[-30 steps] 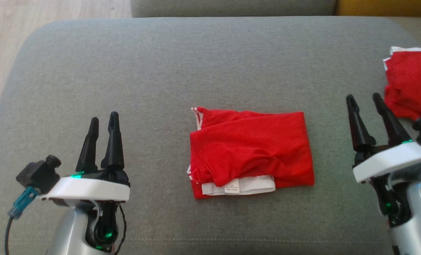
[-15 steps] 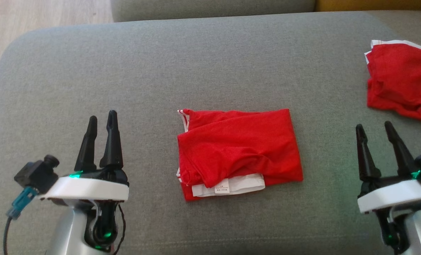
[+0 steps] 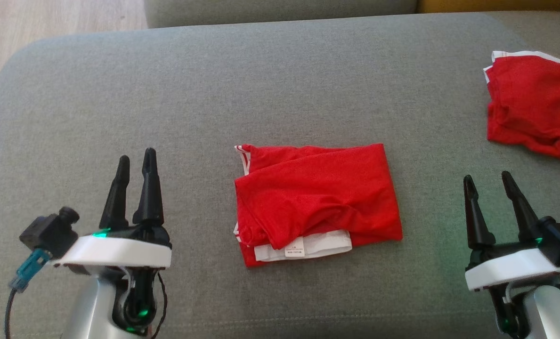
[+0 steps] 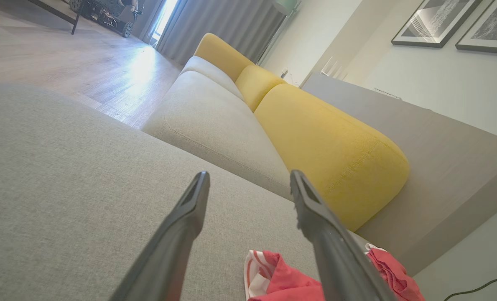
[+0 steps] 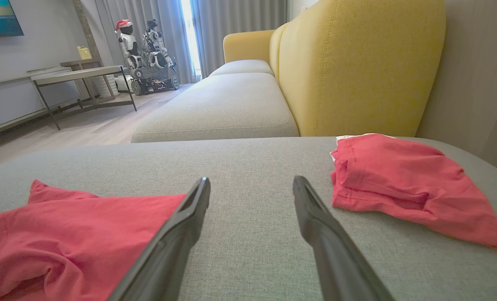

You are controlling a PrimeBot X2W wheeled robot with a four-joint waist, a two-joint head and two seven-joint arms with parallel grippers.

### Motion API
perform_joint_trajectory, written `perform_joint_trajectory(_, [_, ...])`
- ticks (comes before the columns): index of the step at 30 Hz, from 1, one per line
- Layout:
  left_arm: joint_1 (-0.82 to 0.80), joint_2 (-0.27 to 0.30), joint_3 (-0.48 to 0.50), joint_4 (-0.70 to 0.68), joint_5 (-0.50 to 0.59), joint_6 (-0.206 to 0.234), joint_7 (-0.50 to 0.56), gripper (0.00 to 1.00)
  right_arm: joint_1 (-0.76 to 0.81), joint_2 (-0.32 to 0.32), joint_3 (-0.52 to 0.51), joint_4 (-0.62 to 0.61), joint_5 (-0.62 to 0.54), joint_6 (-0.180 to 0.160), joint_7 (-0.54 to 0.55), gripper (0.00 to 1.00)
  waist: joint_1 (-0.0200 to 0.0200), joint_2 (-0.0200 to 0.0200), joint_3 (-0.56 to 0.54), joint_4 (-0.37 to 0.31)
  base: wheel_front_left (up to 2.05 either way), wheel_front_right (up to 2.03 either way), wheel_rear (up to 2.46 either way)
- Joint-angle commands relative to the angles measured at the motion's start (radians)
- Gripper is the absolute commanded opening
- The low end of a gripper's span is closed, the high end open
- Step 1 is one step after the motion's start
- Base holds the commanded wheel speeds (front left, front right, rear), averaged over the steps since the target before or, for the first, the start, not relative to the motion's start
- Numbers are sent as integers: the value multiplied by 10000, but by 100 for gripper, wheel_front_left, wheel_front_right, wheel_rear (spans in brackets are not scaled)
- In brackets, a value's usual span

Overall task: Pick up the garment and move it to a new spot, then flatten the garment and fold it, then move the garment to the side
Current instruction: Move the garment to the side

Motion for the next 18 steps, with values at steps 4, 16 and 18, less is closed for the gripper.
perform_joint_trajectory(4, [-201,85,292,-295,7,-54,-51,100,-335,-105,103,-244,-46,-7,-145,100,0,0,7,62,0,0,0])
perform_joint_trajectory(16, [-245,85,169,-247,-104,-57,-51,100,-609,-151,819,30,855,-7,491,100,0,0,147,324,0,0,0])
perform_joint_trajectory(18, [-284,85,116,-234,-107,-58,-51,100,-734,-227,1061,184,1173,-7,759,100,0,0,206,395,0,0,0])
